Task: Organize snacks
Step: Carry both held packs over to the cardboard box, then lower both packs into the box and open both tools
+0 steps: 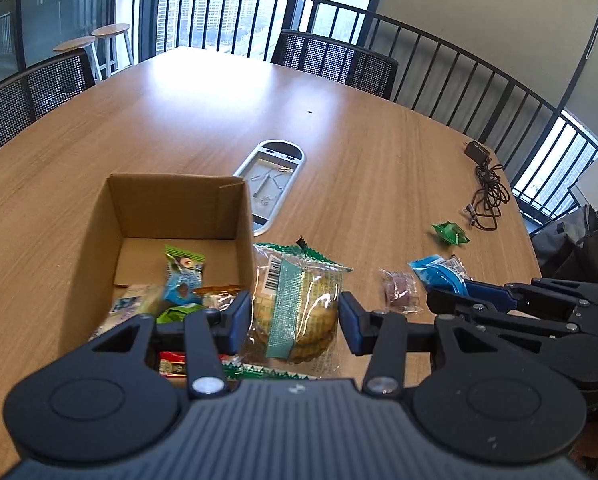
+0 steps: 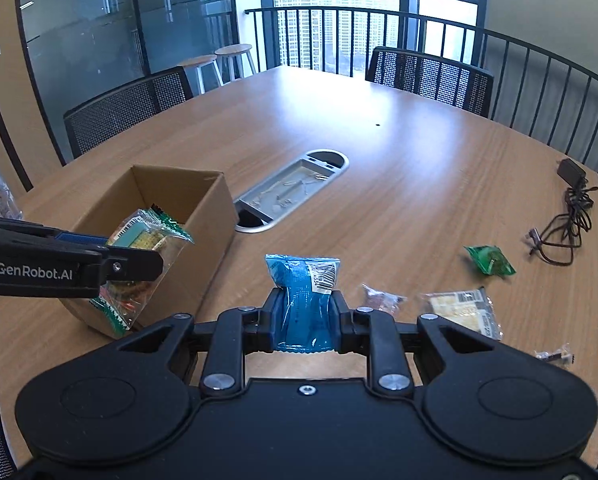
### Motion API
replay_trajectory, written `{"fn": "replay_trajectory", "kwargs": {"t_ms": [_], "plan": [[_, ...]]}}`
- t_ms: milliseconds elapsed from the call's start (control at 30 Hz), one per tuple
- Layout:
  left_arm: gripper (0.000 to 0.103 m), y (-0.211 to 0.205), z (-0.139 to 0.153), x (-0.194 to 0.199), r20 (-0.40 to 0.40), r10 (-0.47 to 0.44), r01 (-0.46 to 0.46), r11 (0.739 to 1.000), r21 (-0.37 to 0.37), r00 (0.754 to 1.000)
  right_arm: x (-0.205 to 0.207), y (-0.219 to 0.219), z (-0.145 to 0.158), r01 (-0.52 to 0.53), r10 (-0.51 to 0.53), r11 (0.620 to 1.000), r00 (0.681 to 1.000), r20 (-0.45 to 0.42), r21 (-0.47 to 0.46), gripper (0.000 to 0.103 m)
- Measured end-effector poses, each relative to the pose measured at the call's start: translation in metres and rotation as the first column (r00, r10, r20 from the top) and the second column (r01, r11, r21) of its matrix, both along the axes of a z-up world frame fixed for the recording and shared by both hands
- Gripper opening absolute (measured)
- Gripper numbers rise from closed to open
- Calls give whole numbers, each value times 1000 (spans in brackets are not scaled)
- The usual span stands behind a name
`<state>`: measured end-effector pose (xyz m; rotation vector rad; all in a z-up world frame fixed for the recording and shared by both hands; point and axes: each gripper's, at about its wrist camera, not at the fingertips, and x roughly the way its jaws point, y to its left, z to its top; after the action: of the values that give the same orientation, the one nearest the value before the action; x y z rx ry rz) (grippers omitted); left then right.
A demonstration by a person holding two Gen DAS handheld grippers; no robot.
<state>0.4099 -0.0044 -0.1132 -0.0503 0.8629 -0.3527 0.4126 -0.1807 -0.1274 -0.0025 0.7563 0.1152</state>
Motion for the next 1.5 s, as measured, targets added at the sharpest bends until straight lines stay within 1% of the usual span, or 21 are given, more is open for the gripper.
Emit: {"fn": "replay_trajectory", "kwargs": {"t_ms": [300, 500, 900, 1133, 1233, 1367, 1500], "plan": [[46, 30, -1, 10, 3, 27, -27, 1000, -1, 1000, 12, 33, 7, -20, 20, 1000, 1000, 18, 6, 23], [46, 45, -4, 22, -2, 43, -43, 999, 1, 999, 20, 48, 9, -21, 21, 1000, 1000, 21, 15, 23], [46, 80, -18, 60, -22, 115, -116, 993, -16, 993, 29, 68, 11, -15, 15, 1000, 1000, 10, 10, 23], [47, 92, -24, 77, -28, 155, -156, 987, -23, 987, 34, 80, 10, -28, 28, 1000, 1000, 0, 8, 23], [50, 97, -23, 80, -15, 198, -199, 980, -17, 980, 36, 85, 9, -37, 37, 999, 999, -3, 6, 23], [53, 108, -18, 80, -15, 218, -219, 975, -28, 976, 41, 91, 8, -49, 49, 999, 999, -6, 5, 23], [57, 118, -15, 77, -11, 231, -231, 973, -23, 973, 46, 96, 8, -59, 59, 998, 998, -5, 9, 23]]}}
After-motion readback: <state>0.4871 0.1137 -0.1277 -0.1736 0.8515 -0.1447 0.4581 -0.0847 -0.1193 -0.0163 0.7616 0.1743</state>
